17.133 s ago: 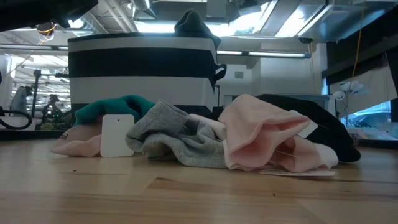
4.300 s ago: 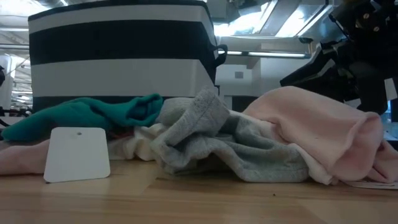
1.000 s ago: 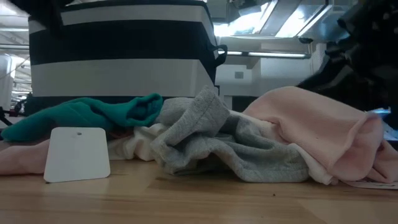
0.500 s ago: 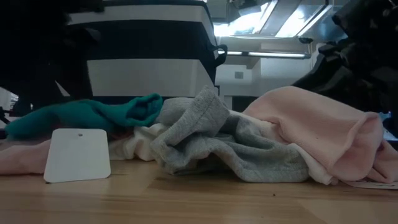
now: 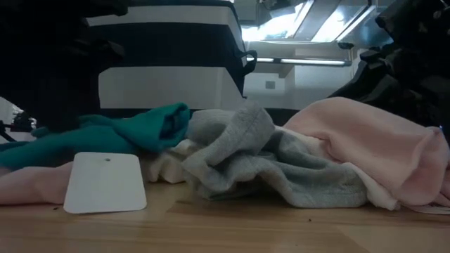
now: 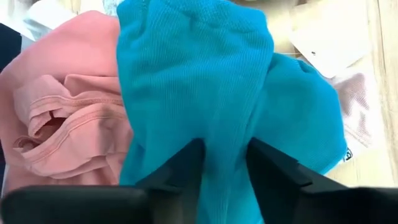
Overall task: Sort clothes
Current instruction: Put the blue socks into the blue laundry organizer
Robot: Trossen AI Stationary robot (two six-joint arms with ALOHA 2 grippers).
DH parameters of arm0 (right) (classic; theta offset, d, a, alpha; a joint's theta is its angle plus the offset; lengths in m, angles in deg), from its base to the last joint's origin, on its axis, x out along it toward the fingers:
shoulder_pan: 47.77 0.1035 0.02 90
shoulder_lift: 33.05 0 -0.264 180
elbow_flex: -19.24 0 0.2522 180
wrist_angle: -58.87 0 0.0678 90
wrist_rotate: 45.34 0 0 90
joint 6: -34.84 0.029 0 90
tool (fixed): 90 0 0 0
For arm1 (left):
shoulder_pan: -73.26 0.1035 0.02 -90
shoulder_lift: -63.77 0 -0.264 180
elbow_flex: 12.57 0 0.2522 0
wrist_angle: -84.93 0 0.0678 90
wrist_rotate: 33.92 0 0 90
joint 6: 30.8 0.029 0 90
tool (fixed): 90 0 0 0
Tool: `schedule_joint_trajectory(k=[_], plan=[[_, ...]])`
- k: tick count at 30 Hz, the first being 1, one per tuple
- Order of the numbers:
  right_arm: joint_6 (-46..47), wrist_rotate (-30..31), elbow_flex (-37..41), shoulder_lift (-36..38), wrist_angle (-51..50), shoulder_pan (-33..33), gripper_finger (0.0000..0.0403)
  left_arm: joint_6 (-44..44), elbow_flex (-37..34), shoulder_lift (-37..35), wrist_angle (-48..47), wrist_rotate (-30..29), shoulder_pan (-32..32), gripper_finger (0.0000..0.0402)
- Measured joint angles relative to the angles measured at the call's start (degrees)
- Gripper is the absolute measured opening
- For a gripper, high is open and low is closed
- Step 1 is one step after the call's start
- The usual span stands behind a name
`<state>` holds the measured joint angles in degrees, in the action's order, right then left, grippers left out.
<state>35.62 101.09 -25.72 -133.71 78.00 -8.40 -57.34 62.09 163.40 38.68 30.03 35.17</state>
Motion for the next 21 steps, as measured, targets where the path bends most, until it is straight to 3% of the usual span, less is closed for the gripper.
schedule_joint_trajectory(k=[10, 21], plan=[[-0.02, 1.75, 0.00, 0.00, 0.00, -0.02, 0.0200, -0.12, 0.00, 0.00, 0.24, -0.18, -0.68, 0.0009], [0.28, 1.88, 0.00, 0.00, -0.01, -0.02, 0.0200, 1.48, 2.54, -5.75, -1.85, -1.15, -1.07, 0.0004]])
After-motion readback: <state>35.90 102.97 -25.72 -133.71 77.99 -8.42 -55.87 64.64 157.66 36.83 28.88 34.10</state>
